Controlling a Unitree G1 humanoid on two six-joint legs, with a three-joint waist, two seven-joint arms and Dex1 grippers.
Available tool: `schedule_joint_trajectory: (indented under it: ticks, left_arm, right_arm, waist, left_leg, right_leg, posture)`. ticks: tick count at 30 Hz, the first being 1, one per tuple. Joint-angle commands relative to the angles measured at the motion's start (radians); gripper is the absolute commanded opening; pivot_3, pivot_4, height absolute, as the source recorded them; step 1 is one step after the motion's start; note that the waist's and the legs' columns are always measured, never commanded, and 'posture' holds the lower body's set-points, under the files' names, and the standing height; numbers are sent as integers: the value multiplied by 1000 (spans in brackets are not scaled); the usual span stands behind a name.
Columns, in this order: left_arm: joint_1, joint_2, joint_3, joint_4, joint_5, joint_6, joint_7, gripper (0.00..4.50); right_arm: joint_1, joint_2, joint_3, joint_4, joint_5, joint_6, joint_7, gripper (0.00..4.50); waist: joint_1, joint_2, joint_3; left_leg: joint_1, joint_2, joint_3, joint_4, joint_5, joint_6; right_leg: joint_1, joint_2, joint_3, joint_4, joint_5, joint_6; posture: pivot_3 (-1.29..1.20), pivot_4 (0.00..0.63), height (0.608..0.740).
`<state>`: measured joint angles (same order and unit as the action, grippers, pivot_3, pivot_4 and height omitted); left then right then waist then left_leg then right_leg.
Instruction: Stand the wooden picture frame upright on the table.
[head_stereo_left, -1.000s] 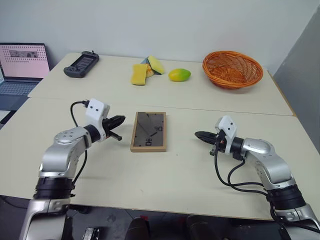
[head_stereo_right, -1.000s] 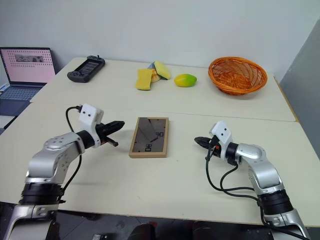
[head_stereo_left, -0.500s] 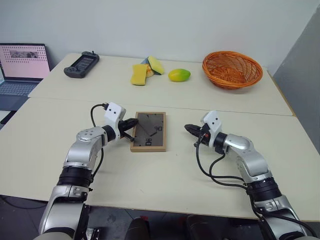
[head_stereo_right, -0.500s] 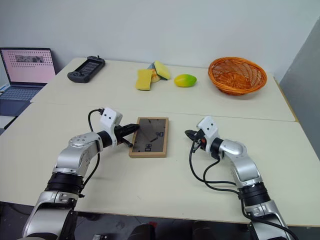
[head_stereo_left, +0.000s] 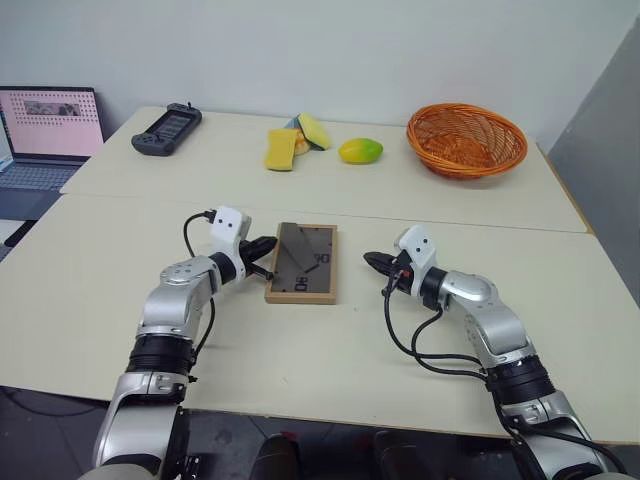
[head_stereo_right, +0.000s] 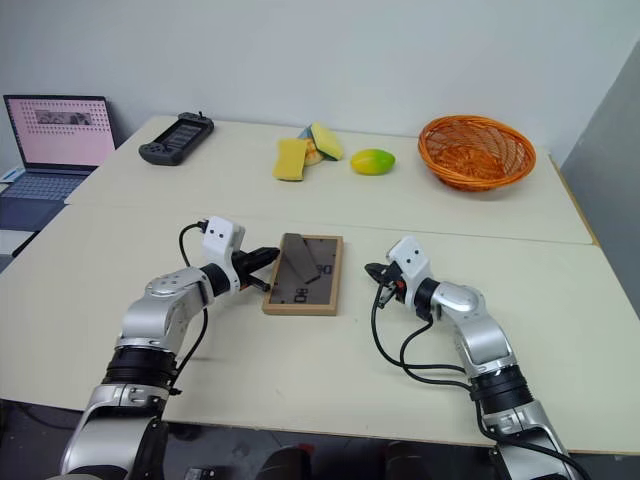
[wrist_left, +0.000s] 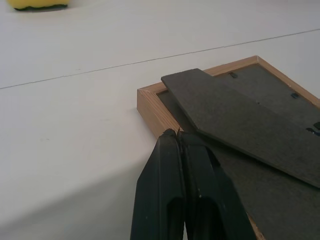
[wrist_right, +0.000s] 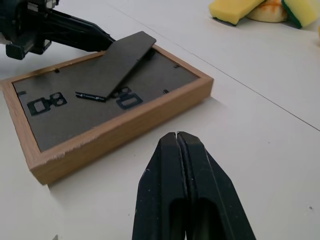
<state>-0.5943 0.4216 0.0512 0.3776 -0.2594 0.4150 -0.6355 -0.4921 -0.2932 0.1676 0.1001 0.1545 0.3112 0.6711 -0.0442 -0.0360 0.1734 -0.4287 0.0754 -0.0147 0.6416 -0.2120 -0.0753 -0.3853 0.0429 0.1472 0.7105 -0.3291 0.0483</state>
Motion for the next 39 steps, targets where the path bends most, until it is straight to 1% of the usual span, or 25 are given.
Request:
schedule_joint_trajectory:
  ticks: [1,7,10,13,17,24,32,36,39]
  left_arm:
    - [1,-57,-72,-34,15,11,-24,64]
    - [-9,-97,-89,-53,20,29,-37,64]
    - [-16,-100,-97,-61,22,36,-43,64]
    - [-17,-95,-93,-74,20,47,-49,64]
    - [-11,-92,-95,-93,18,60,-56,64]
    - [1,-126,-116,-148,7,103,-48,64]
    - [-6,-148,-155,-242,-11,190,-59,64]
    - [-13,-146,-155,-255,-15,205,-60,64]
    - [-26,-138,-148,-238,-12,199,-64,64]
  right_arm:
    - [-8,3,11,-43,-7,-6,2,19]
    - [6,-1,1,-53,-12,3,-10,19]
    - [21,-36,-37,-58,-17,-3,-25,19]
    - [22,-66,-101,-33,-11,-11,-67,19]
    - [87,-139,-68,-39,-57,-32,-34,19]
    - [188,-138,-23,-140,-44,16,-7,19]
    - [220,-144,-69,-255,21,117,0,19]
    - [235,-158,-80,-313,45,155,9,19]
    - [238,-169,-92,-300,37,154,-5,19]
  waist:
    - [7,0,0]
    - [16,0,0]
    - [17,0,0]
    - [17,0,0]
    - [16,0,0]
    - [12,0,0]
    - [12,0,0]
    - [11,0,0]
    - [12,0,0]
  left_leg:
    - [0,-1,0,0,0,0]
    - [-3,-10,-5,1,0,0]
    - [-3,-11,-7,1,0,0]
    - [-4,-11,-9,1,0,0]
    - [-4,-12,-10,1,0,0]
    - [-4,-12,-10,1,0,0]
    - [-4,-12,-11,1,0,0]
    - [-4,-11,-12,1,0,0]
    - [-4,-11,-12,1,0,0]
  right_leg:
    - [0,0,0,0,0,0]
    - [0,-8,-3,1,0,0]
    - [1,-9,-5,1,0,1]
    - [1,-10,-8,1,0,1]
    - [2,-10,-9,1,0,1]
    - [2,-10,-9,0,-1,1]
    - [3,-10,-10,0,-1,1]
    - [3,-10,-11,0,-1,1]
    - [3,-10,-11,0,-2,1]
  posture:
    - [0,150,740]
    - [0,150,740]
    - [0,150,740]
    - [0,150,740]
    - [0,150,740]
    - [0,150,740]
    - [0,150,740]
    - [0,150,740]
    - [0,150,740]
